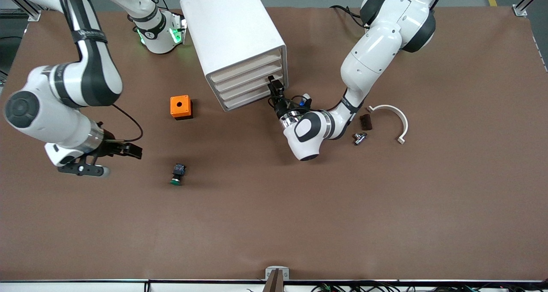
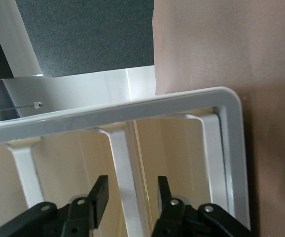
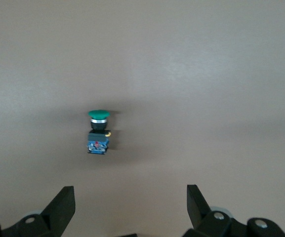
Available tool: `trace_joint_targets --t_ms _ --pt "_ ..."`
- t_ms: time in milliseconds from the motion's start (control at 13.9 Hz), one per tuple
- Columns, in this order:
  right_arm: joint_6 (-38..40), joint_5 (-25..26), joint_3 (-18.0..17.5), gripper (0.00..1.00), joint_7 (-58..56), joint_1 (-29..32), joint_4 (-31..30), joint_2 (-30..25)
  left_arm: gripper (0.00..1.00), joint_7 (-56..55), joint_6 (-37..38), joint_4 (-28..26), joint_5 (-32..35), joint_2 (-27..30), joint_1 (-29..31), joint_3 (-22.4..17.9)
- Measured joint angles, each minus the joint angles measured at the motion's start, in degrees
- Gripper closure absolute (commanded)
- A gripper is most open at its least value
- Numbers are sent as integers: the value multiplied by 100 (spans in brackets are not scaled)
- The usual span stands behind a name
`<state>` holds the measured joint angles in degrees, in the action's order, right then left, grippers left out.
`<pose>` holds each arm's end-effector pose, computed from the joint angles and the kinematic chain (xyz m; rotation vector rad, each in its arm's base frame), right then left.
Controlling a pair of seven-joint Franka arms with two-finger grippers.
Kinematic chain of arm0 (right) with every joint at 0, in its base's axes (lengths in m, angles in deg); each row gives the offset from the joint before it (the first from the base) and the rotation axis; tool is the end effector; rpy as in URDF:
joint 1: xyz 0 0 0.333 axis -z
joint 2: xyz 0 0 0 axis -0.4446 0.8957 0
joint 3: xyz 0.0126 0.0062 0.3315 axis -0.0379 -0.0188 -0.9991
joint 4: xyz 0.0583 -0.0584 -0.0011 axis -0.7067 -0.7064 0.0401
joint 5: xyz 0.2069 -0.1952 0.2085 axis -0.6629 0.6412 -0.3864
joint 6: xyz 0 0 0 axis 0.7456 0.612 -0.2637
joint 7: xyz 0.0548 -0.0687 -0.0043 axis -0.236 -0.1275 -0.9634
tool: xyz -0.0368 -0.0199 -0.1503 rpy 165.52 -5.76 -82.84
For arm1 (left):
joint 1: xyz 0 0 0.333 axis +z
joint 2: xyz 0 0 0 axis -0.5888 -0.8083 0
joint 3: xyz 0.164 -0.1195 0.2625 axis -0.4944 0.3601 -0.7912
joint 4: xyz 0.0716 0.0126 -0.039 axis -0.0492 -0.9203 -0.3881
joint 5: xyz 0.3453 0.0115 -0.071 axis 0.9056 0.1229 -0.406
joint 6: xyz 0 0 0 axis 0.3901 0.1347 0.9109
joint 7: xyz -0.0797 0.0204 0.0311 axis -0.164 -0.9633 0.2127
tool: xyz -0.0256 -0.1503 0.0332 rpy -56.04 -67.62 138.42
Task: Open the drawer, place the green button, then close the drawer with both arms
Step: 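Grip the drawer with the left gripper while the right gripper reaches the button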
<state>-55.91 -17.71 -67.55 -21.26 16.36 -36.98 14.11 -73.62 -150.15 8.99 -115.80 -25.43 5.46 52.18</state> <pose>0.5938 0.0723 0.3711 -3.1027 0.1831 0.0237 0.3659 -0.4968 0.1316 -1.1608 -1.5143 1.5103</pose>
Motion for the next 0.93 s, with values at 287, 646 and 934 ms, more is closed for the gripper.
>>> trace_joint_targets --t_ms 287,646,934 --pt "-487 3 0 0 158 -191 -10 315 76 -65 0 -9 0 -8 -154 0" --pt "-736 3 11 0 198 -192 -11 493 88 -468 0 -12 -2 -12 -207 0" --pt "-1103 3 2 0 386 -301 -36 680 90 -607 0 -12 -9 -13 -175 -9"
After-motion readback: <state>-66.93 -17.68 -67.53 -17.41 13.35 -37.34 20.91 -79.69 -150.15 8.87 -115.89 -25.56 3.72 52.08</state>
